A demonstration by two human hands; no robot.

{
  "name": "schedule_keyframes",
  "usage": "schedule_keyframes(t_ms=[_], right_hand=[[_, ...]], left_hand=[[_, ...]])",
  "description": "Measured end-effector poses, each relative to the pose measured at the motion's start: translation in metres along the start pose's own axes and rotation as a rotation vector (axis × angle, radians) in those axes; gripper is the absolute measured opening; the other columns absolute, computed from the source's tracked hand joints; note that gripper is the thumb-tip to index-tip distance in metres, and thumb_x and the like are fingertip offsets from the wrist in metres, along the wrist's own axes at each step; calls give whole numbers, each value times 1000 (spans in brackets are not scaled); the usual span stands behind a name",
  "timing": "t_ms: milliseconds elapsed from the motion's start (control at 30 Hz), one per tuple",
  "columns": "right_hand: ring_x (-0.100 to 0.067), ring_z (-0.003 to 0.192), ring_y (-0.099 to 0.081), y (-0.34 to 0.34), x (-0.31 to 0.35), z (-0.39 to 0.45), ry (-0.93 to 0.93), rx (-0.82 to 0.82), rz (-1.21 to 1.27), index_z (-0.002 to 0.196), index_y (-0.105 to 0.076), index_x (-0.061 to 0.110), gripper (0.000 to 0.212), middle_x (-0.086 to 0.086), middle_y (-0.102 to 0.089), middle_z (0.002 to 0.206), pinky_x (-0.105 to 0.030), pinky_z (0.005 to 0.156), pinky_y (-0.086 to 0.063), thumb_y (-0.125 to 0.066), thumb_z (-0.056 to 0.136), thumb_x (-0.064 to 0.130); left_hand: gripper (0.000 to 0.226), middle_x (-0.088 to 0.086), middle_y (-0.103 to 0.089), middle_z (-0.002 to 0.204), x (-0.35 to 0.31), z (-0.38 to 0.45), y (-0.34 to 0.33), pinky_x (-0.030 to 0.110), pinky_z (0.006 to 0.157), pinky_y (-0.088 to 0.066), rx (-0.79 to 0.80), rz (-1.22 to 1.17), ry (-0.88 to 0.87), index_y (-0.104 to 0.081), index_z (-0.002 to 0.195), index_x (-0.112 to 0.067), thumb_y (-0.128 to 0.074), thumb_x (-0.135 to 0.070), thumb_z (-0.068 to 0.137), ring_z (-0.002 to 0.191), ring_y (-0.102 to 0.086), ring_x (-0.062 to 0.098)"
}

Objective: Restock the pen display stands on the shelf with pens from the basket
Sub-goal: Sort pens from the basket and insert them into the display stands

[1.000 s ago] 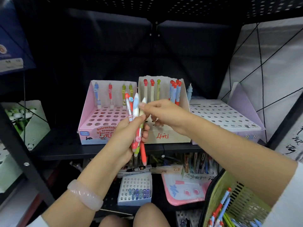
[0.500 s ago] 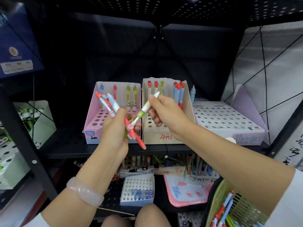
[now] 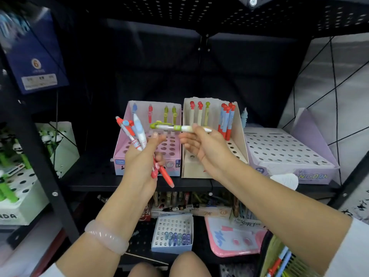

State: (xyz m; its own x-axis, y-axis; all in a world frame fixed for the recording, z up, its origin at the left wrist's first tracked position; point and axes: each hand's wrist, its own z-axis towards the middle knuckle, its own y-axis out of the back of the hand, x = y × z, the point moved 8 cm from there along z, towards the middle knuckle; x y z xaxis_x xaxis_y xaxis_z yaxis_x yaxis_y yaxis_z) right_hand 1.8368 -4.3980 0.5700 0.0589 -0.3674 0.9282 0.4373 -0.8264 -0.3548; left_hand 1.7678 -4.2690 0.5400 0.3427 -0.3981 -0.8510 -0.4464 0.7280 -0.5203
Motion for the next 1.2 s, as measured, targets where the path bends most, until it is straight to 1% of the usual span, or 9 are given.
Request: schedule_keyframes(t_ms=[233, 367, 467, 567, 667, 733, 800, 967, 1200], right_hand=[[-12, 78, -69, -32, -28, -15, -95, 293, -406, 95, -60, 8, 8, -4, -73, 85, -23, 71, -58, -62, 88, 11], [-1, 74, -62, -41, -5, 0, 59, 260, -640, 97, -63, 19, 10, 6, -66, 89, -22, 73, -57, -56, 93, 25], [-2, 77, -55, -51, 3, 15, 32, 249, -674, 95, -63, 22, 19, 12, -62, 86, -16, 64, -51, -50, 95, 34], [-6, 75, -55, -64, -3, 25, -23, 340, -735, 89, -66, 21, 25, 11, -62, 75, -22, 71, -50, -50, 94, 40], [-5, 68, -56, -71, -6, 31, -12, 384, -707, 90, -67, 17, 17, 6, -62, 75, -24, 76, -50, -56, 93, 29], [-4, 66, -60, -75, -3, 34, -5, 398, -656, 89, -66, 14, 12, 2, -63, 78, -18, 69, -51, -57, 93, 22], [-6, 69, -59, -74, 12, 43, 77, 323, -627, 90, -64, 13, 9, 2, -62, 77, -14, 65, -51, -56, 93, 17], [-8, 77, -60, -52, 74, 69, 455, -86, -676, 109, -60, 4, 19, 1, -61, 83, -18, 71, -52, -53, 94, 14], [4, 67, -49, -52, 58, 87, 582, -162, -1029, 107, -62, 7, 18, 17, -50, 72, -1, 60, -39, -56, 92, 14]], left_hand=[[10, -1, -62, 64, -23, 13, 10, 16, 35, -34, 13, 95, -81, -61, 89, -4, -54, -10, 93, 35, -36, 3], [13, 1, -63, 57, -22, 16, 12, 15, 33, -31, 111, 97, -30, -51, 102, 4, -47, -7, 95, 32, -32, 5], [22, 8, -50, 57, -18, 14, 11, 15, 31, -28, 188, 99, 5, -64, 80, -4, -47, -8, 95, 33, -31, 5], [18, 6, -57, 56, -17, 13, 9, 15, 32, -27, 252, 159, 9, -62, 84, -7, -48, -9, 95, 34, -33, 4], [9, 15, -62, 75, -17, 15, 11, 16, 33, -29, 273, 202, 30, -54, 86, -7, -50, -9, 94, 35, -35, 5], [10, 8, -55, 60, -18, 19, 14, 16, 33, -30, 264, 222, 31, -51, 83, -8, -51, -10, 93, 35, -36, 5], [9, -1, -55, 51, -22, 22, 20, 16, 33, -32, 219, 223, 23, -52, 86, -8, -53, -13, 93, 36, -37, 5], [4, 7, -69, 84, -30, 31, 34, 16, 34, -33, 111, 122, 37, -48, 96, -12, -45, -10, 97, 36, -36, 4], [16, 7, -65, 77, -23, 33, 39, 17, 35, -34, 127, 94, 38, -47, 105, -17, -40, -6, 96, 38, -38, 7]])
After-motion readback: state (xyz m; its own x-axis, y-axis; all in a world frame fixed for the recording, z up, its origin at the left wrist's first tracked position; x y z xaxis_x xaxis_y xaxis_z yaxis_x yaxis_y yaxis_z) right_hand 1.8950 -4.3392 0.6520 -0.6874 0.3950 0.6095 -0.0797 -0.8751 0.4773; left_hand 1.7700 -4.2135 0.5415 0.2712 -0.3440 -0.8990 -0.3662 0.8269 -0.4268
